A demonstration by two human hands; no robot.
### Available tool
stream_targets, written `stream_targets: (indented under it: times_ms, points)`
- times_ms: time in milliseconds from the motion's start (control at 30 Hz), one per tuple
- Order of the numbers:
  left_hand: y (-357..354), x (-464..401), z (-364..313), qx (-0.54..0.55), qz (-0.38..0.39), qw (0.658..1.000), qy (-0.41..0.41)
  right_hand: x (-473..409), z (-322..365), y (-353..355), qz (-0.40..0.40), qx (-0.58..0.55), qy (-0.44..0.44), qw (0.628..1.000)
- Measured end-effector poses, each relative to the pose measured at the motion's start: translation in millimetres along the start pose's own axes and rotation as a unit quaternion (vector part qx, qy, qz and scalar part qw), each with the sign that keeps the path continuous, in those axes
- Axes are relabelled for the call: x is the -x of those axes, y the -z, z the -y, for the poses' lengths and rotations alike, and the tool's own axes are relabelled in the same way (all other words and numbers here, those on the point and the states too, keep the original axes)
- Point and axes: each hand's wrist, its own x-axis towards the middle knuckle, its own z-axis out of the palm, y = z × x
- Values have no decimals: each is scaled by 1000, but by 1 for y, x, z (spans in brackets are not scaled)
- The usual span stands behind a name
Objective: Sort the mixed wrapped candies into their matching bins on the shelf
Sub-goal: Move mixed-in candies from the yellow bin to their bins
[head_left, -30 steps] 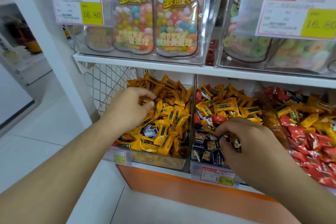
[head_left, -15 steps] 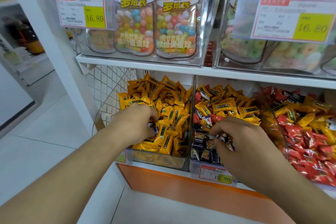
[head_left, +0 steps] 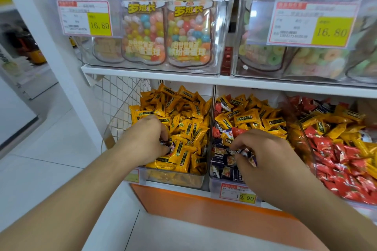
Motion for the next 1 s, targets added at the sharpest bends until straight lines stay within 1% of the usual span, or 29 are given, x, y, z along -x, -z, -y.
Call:
stream_targets:
  times_ms: [200,333,567,667,767,833,900,1000]
  points:
    - [5,11,-4,-21,4,1000,12,0,4,3,-15,-16,5,1000]
    - [4,11,-7,-27,25,999,24,1,5,2,-22,-22,6,999]
    - [1,8,-10,8,15,999,35,4,4,3,-25,-26,13,999]
    - [4,11,-6,35,-1,999,32,3,3,4,-27,-27,16,999]
    - [10,15,-3,83,-27,995,42,2,4,4,-31,-29,19,999]
    - [15,19,-2,140,-48,987,58,1,5,4,-34,-28,24,999]
    - [21,22,-1,215,-69,972,69,1,5,3,-37,-28,29,998]
    - [33,29,-8,344,-84,932,76,1,5,3,-35,-31,27,999]
